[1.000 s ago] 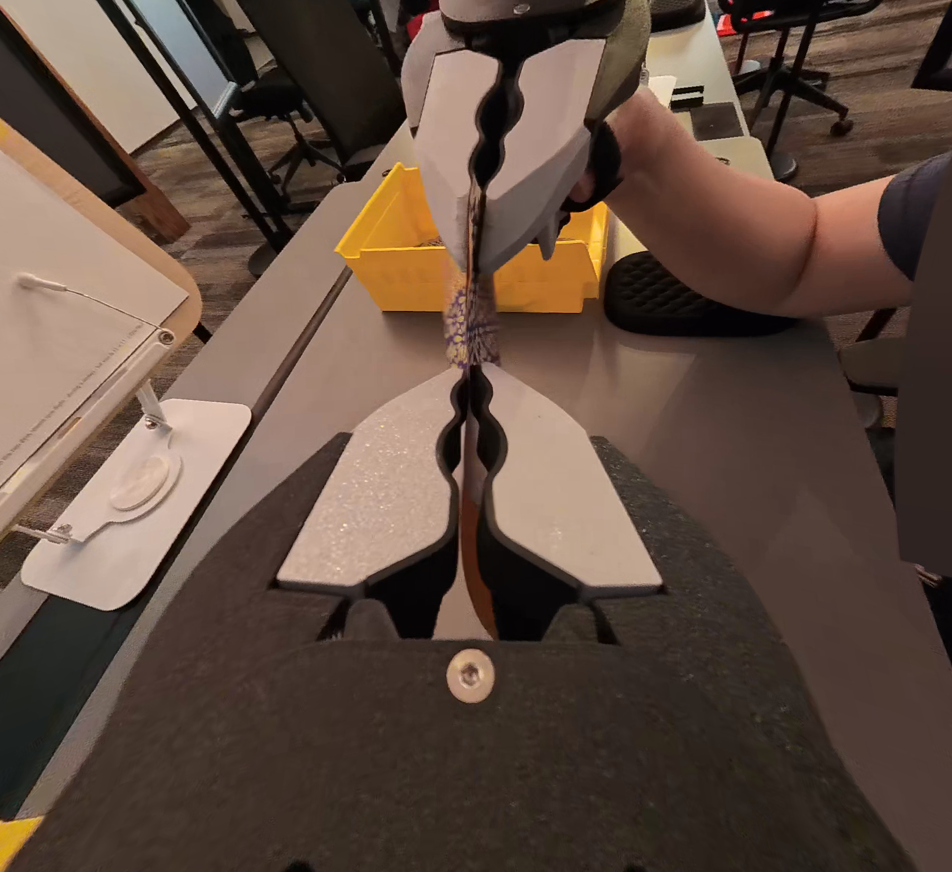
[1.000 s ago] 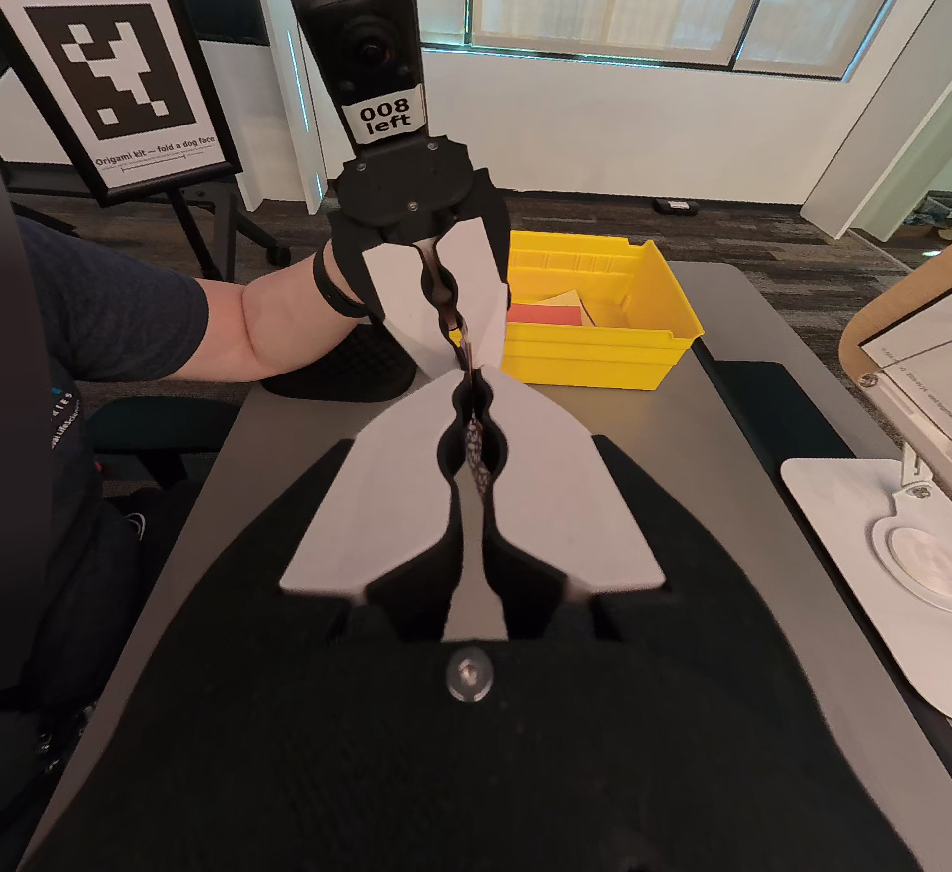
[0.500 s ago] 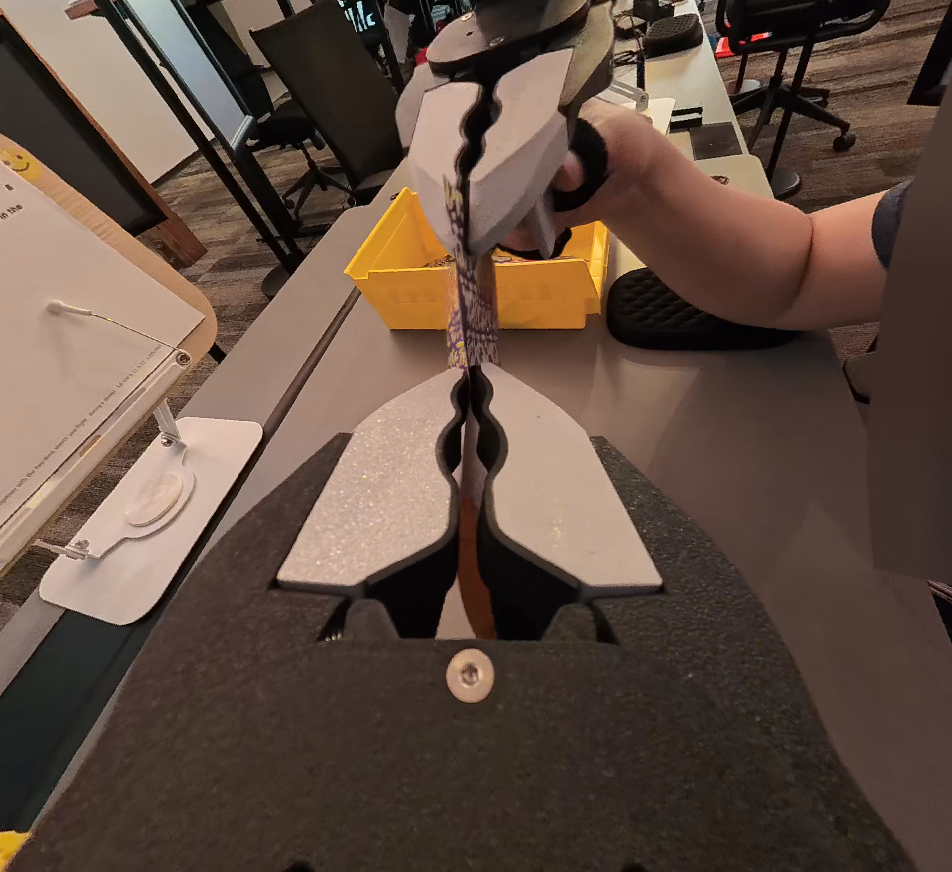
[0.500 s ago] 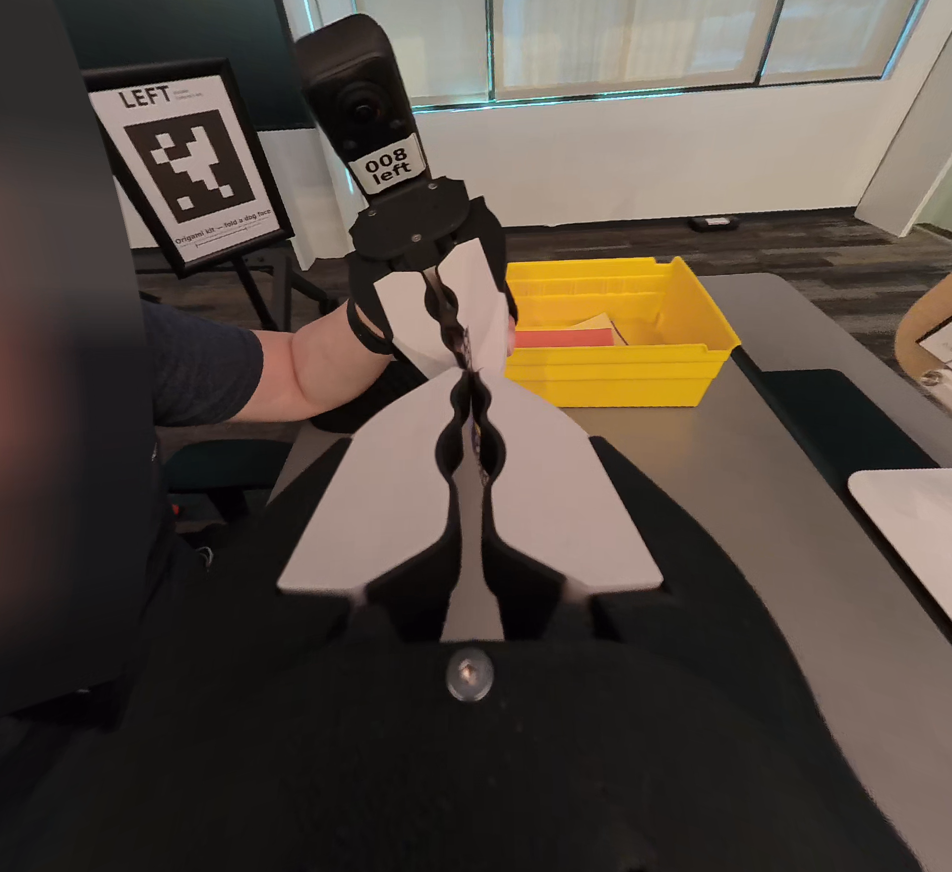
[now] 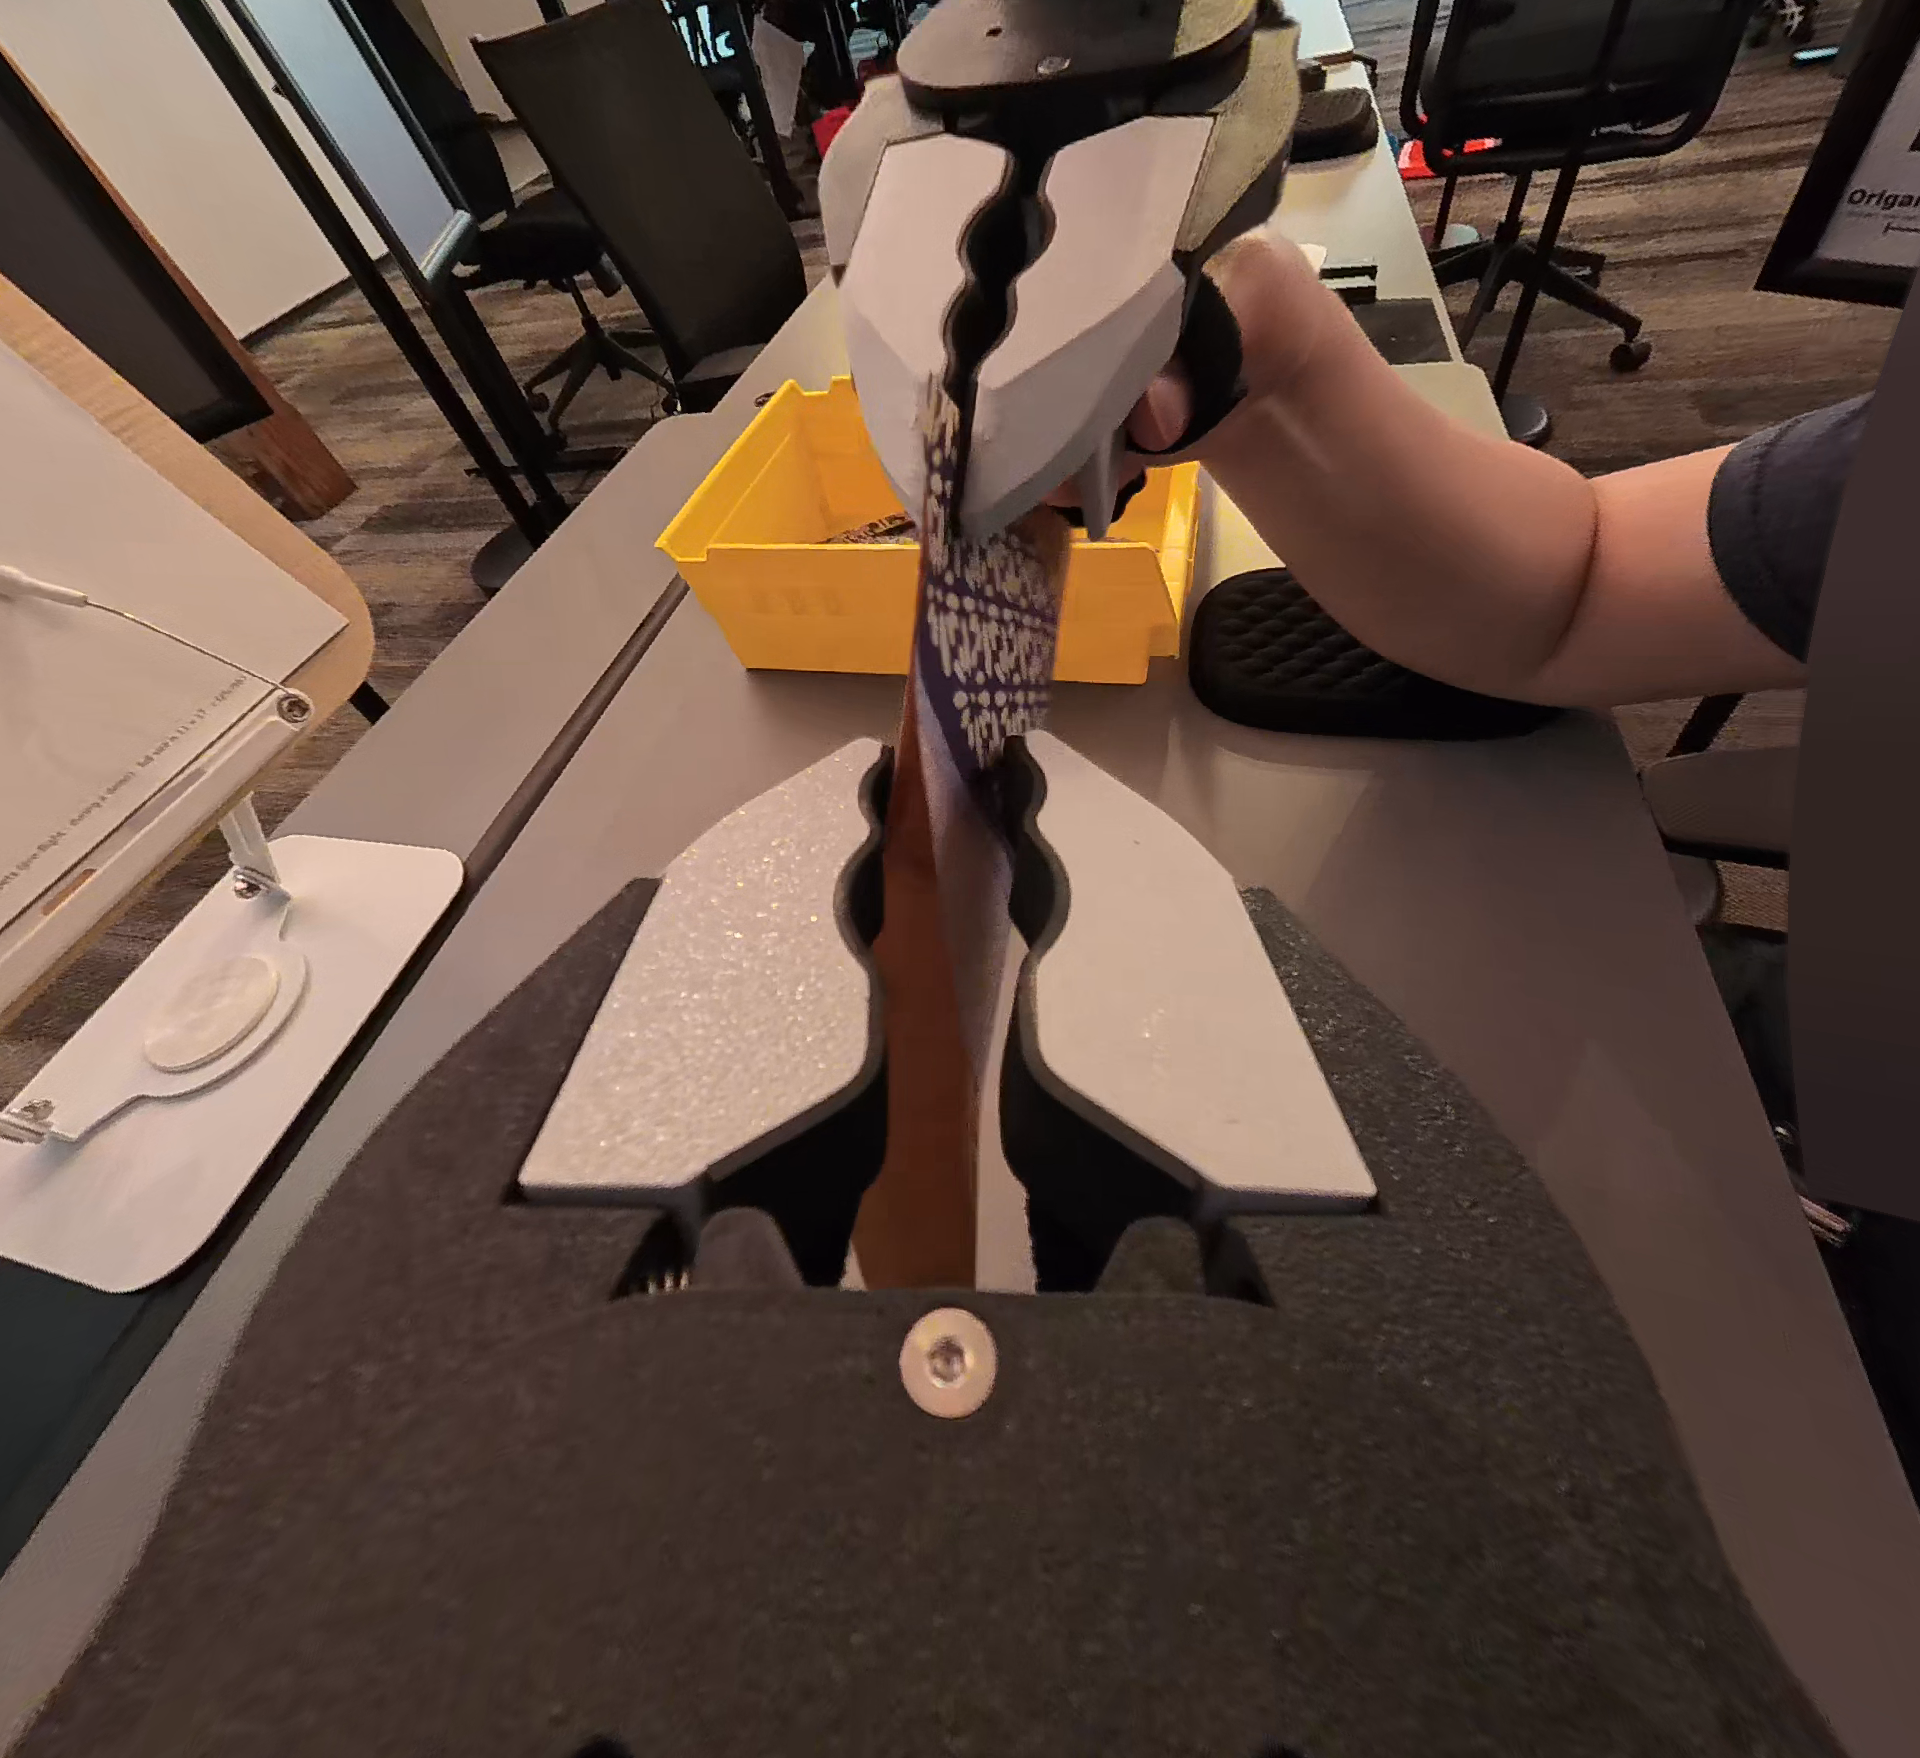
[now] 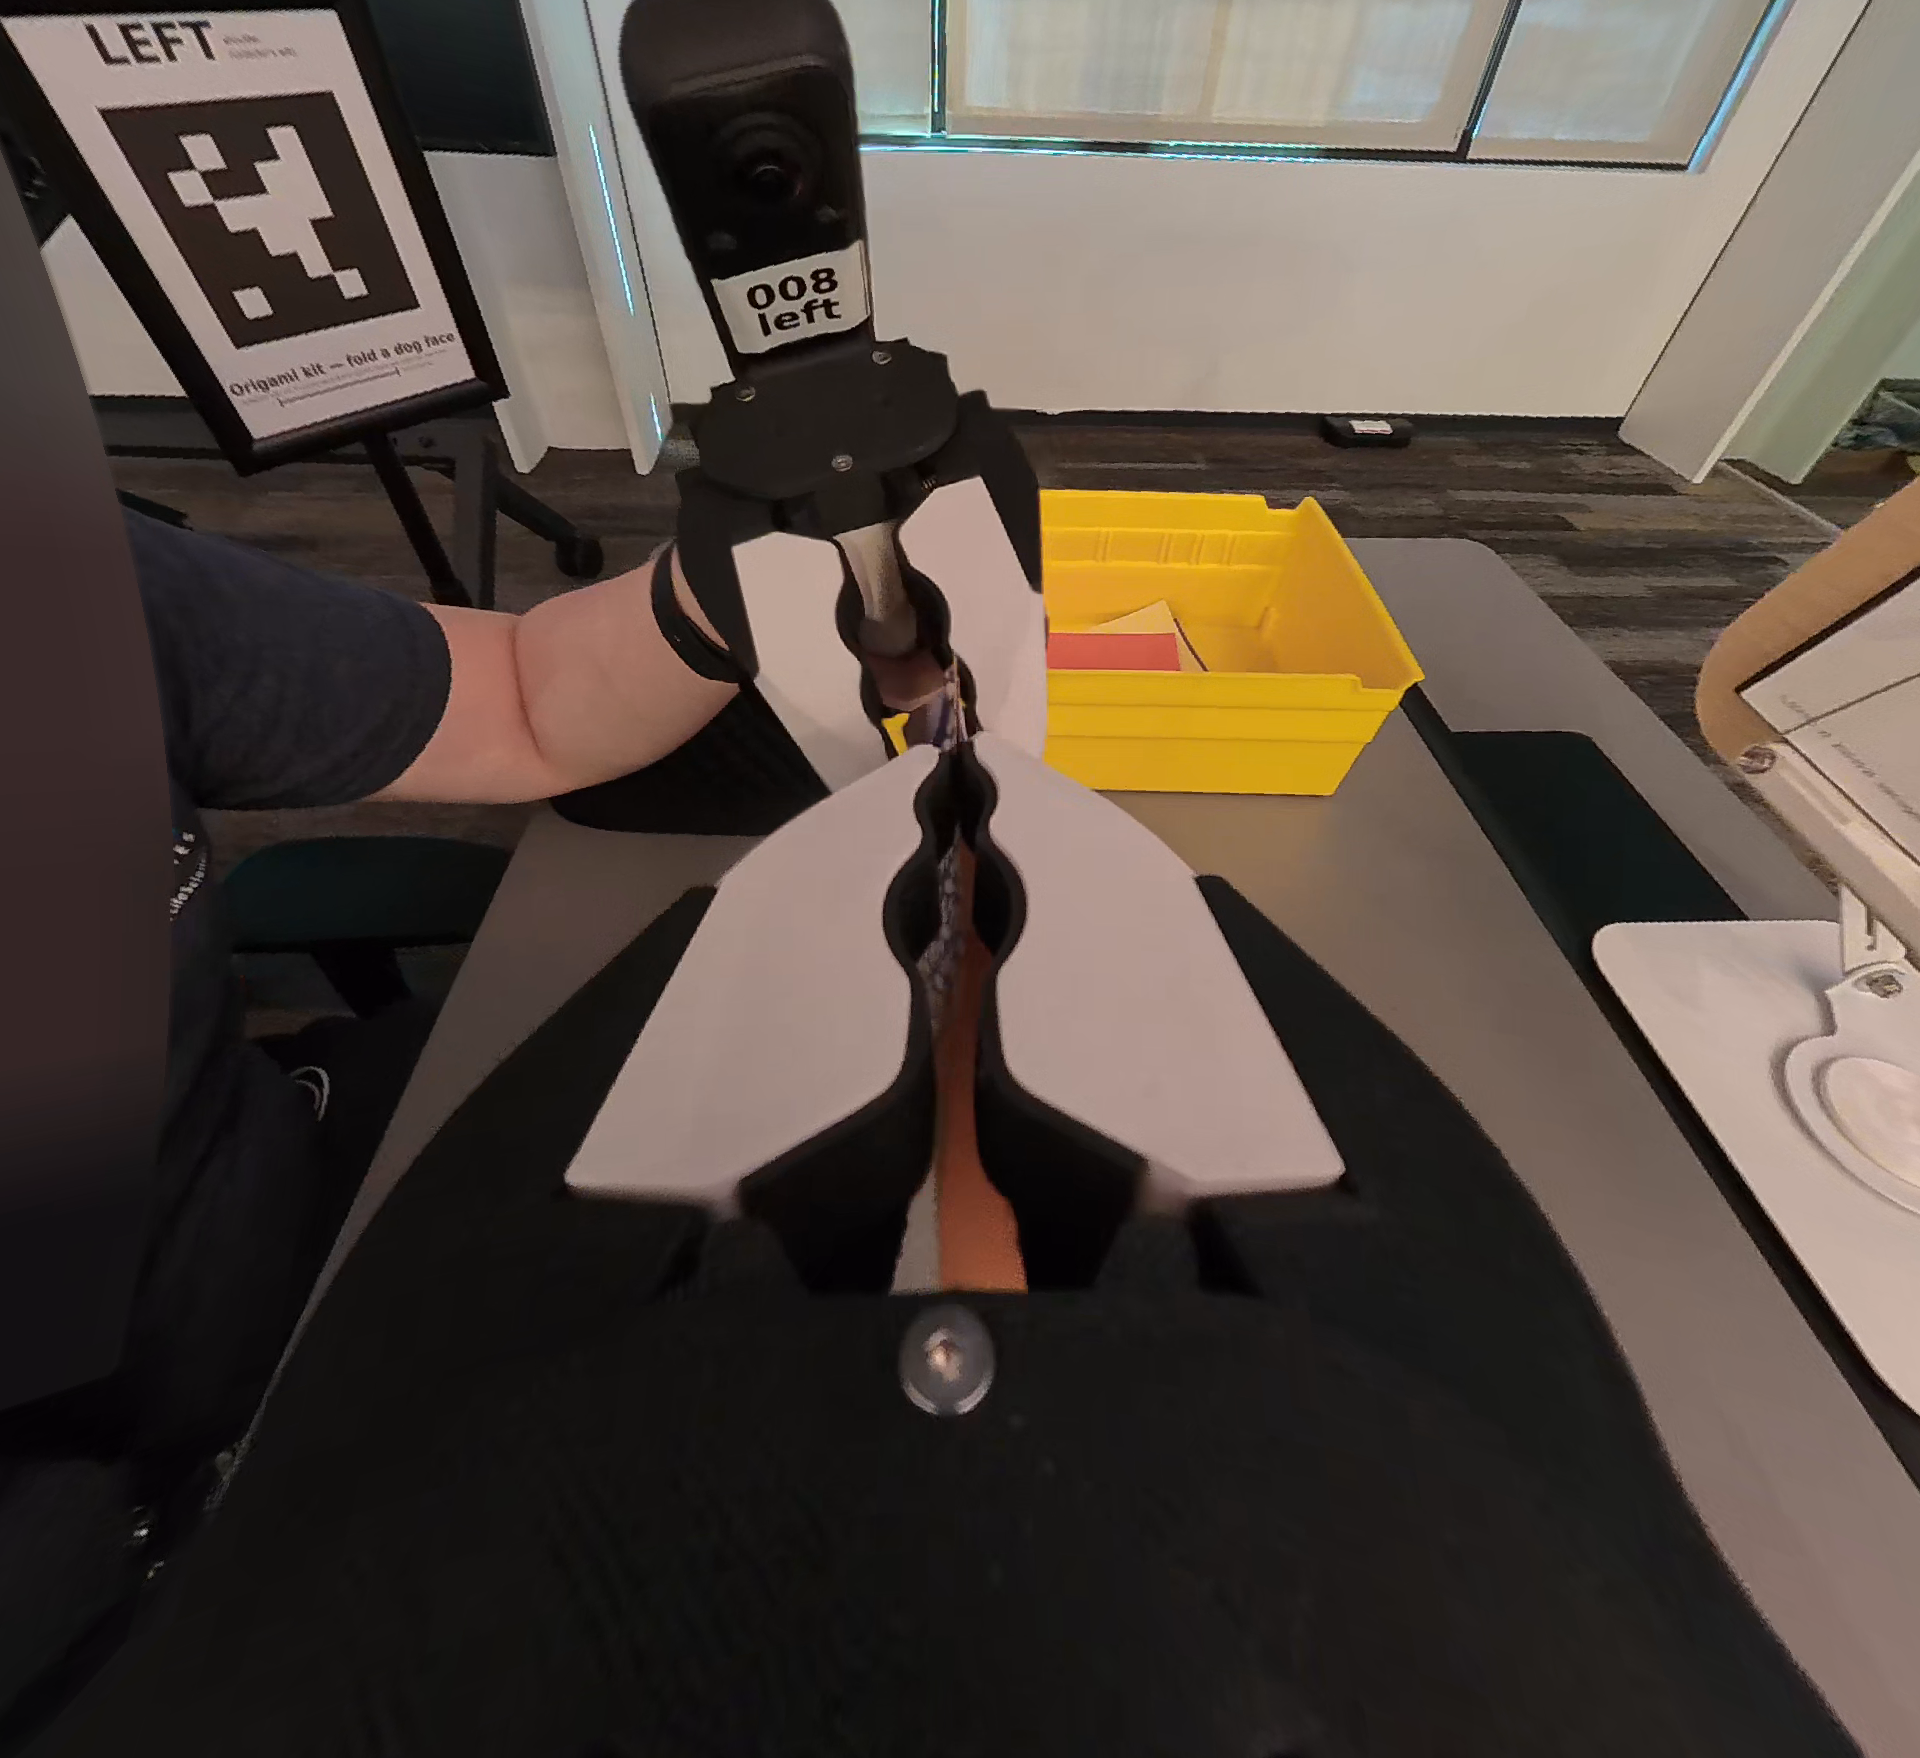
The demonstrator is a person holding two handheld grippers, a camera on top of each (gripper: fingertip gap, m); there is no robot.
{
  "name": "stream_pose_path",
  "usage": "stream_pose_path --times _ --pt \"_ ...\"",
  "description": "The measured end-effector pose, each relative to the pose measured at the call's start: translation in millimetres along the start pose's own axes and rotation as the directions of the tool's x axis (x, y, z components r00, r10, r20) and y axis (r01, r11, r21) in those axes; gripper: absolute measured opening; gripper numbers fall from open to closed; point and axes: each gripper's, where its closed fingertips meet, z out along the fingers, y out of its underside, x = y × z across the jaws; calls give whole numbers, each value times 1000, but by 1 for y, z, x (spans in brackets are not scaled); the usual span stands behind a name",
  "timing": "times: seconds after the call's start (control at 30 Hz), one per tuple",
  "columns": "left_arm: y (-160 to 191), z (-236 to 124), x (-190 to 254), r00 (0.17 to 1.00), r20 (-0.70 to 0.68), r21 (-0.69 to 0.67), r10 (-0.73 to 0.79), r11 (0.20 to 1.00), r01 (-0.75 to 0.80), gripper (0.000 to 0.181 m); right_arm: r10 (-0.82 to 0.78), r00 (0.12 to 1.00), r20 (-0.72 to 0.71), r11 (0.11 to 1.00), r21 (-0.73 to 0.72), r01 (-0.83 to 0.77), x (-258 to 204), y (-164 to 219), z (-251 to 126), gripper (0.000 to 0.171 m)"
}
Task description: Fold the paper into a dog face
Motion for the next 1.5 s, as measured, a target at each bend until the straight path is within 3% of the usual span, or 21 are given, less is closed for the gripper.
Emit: stream_pose_path --times 0.07,0.13,0.3,0.4,0.6,0.9,1.5 --pt "1 2 1 1000 -8 0 -8 1000 8 17 -21 1000 1 1000 -6 21 -2 0 1 2" --pt "1 3 2 1000 -21 7 -11 1000 11 0 -49 999 -19 999 -10 49 -2 0 2 2" --pt "-1 2 -1 1000 8 17 -1 1000 1 0 -35 999 14 999 6 35 -5 -2 2 2" --pt "-3 1 2 1000 5 14 12 1000 -12 0 21 997 78 999 40 -24 -10 -6 1 13" --pt "-2 2 6 999 -1 -2 37 999 -37 0 56 993 101 996 63 -63 -9 -8 -1 1" --pt "-2 4 10 999 -39 9 4 1000 -4 6 14 999 43 999 39 -16 -6 -5 -1 1" --pt "-9 5 14 998 -59 54 -21 998 24 0 -92 996 -9 996 15 92 -6 -1 2 1"
